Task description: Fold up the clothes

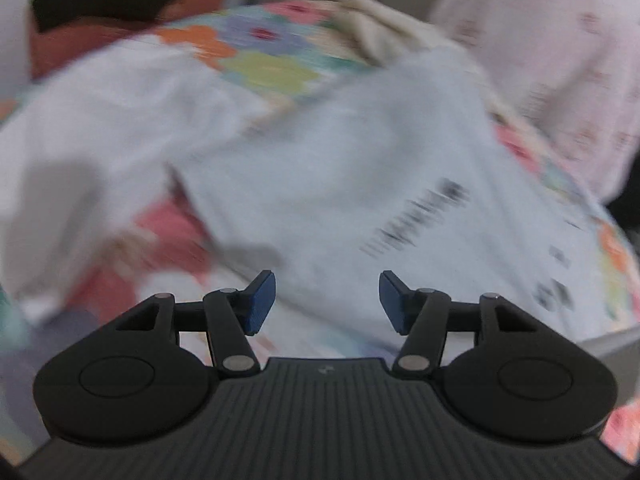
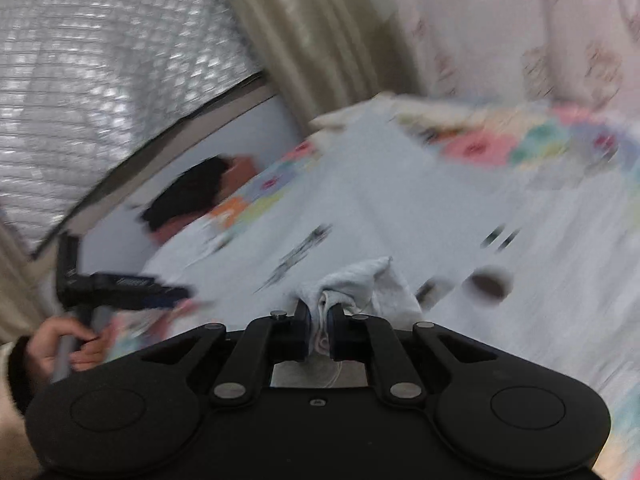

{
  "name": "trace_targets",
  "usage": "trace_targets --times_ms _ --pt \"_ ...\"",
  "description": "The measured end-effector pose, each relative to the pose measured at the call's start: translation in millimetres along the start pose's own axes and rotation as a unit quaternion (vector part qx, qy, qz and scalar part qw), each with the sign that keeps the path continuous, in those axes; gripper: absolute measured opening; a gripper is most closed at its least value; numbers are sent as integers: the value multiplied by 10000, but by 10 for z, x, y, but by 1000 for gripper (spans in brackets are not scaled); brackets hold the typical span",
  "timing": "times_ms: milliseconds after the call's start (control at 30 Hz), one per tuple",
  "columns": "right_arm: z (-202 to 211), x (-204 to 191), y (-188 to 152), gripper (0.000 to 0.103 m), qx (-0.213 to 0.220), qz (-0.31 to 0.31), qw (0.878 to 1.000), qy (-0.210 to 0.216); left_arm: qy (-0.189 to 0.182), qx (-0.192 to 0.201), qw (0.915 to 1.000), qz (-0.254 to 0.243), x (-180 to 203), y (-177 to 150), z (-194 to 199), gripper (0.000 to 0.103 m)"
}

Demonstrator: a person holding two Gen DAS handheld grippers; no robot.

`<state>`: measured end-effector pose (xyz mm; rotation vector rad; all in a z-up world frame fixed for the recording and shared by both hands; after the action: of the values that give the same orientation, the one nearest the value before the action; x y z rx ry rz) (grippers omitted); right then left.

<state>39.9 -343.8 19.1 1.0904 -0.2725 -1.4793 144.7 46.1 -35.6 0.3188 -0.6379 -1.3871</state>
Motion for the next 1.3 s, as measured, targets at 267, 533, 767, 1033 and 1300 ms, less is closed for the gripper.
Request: trace_targets --times_ms 267,533,767,1033,1300 --pt "-165 336 -1 11 125 -484 9969 -602 86 -85 9951 981 -554 -4 -368 64" --pt "-233 524 -330 11 148 -773 9938 -783 -506 25 9890 1393 -423 210 -624 65" --pt "-160 540 -354 11 198 -588 9952 -761 -296 172 9855 1664 -400 319 -1088 65" --pt "-46 448 -504 11 220 -649 9959 -591 47 1170 9919 494 -38 565 -655 3" --pt "392 -58 -574 11 72 -1159 9927 323 233 1960 9799 279 -90 561 23 2"
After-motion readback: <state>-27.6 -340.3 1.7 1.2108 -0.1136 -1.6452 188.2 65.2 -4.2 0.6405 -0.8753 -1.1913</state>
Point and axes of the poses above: each gripper's, at about its wrist camera, not at the fingertips, and z roughly against the way its jaws point, x to its right, y to its top, the point moved 7 cm from there along -z, roughly the way its jaws point, and after that the axes turned 4 degrees about -z, right-handed, at the moved point
